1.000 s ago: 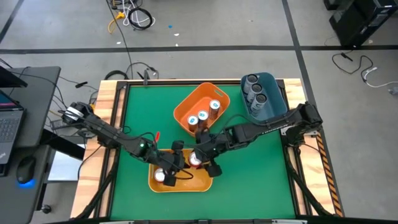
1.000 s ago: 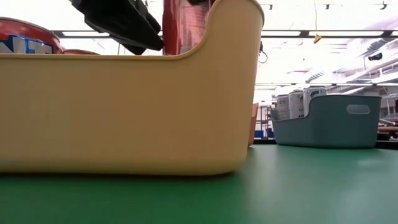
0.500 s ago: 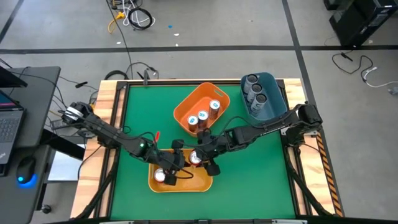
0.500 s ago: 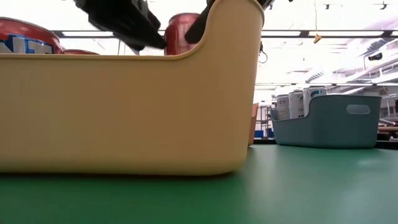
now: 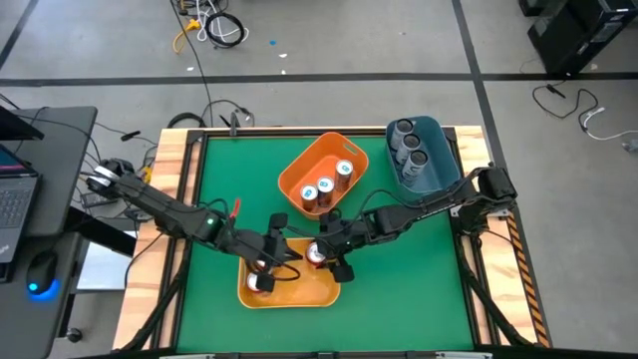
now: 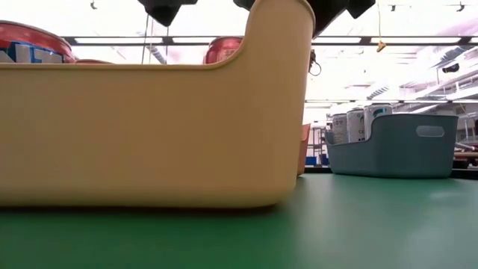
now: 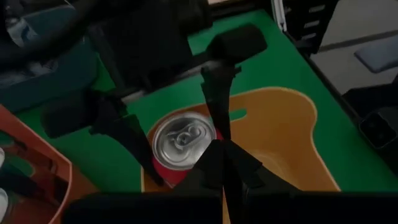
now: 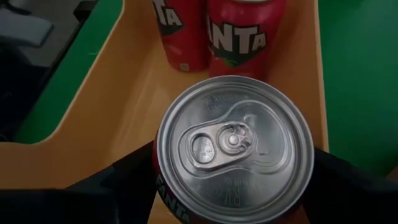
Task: Sort soda cans
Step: Put the orange soda can into the yellow bin, then move the orange bin beside the blue bin
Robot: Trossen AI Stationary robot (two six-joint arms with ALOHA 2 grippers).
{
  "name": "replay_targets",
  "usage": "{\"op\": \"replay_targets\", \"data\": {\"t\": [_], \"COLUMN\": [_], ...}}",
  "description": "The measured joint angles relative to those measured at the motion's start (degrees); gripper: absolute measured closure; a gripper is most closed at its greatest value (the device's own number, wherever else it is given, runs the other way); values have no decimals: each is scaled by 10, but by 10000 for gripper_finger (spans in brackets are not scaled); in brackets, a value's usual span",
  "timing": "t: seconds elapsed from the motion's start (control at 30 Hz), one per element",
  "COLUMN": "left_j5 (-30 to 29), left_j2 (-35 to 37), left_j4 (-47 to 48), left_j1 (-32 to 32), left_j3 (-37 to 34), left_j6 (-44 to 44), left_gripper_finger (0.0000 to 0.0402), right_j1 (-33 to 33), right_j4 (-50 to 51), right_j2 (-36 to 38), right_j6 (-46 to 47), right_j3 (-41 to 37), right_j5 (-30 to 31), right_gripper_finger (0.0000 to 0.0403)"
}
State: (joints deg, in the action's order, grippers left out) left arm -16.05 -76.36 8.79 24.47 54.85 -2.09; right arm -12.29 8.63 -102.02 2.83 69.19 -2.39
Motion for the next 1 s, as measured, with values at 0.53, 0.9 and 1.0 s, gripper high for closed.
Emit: {"op": "replay_targets", "data": {"t": [0.53,0.9,1.0], "left_j5": [-6,-25,-49], "left_j2": [-4,0,0], "left_j4": [22,87,160], "left_j1": [0,-4,-5], "left_j3": [-1,26,66], "left_j6": [-12,-14,-21], "left_gripper_finger": [401,401,401], "right_j1": [0,0,0], "right_j4": [-28,-4,36], "right_j2": [0,22,44], "right_j6": [-3,-16,-33], "right_j3": [-10,10,33], "right_j5": [-7,-7,-6], "right_gripper_finger": [66,65,66]}}
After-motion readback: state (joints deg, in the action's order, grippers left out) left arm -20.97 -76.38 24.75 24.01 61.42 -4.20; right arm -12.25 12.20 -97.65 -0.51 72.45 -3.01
